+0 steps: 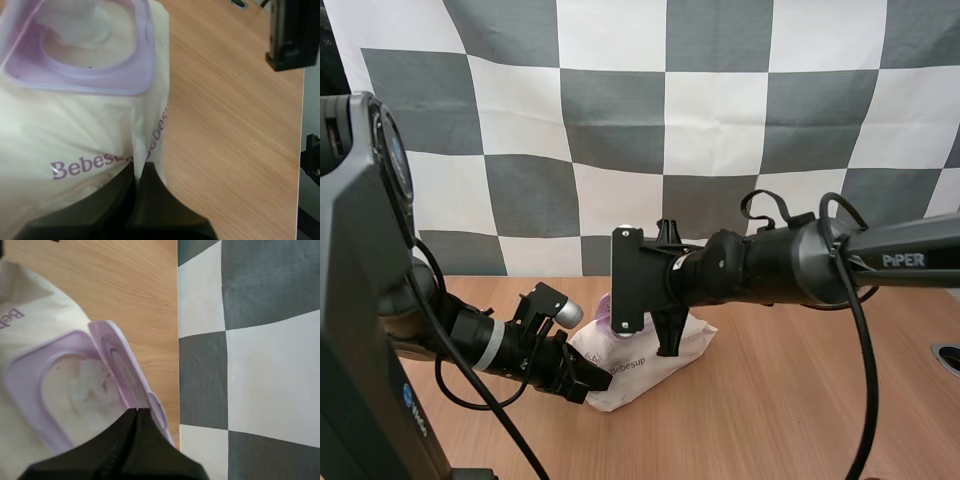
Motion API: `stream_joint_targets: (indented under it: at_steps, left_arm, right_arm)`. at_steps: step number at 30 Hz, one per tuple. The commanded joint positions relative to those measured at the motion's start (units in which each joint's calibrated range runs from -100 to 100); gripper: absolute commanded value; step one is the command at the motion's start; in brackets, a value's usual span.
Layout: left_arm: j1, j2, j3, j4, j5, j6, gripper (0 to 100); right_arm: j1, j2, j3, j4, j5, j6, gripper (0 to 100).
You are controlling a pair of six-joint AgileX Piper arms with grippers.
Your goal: Open the wet wipes lid
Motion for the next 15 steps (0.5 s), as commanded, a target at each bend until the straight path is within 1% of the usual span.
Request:
stream_joint_targets:
  at_steps: [1, 15]
  left_arm:
    - [-0.03, 0.0, 0.0, 0.2, 0.2, 1.0, 0]
    - [-0.03, 0.0, 0.0, 0.2, 0.2, 1.0, 0]
  right_arm:
    - [-0.1, 2.6, -2.1, 1.3, 0.2, 0.0, 0]
    - [-0.1, 13.4, -11.9, 1.4, -0.4, 0.0, 0]
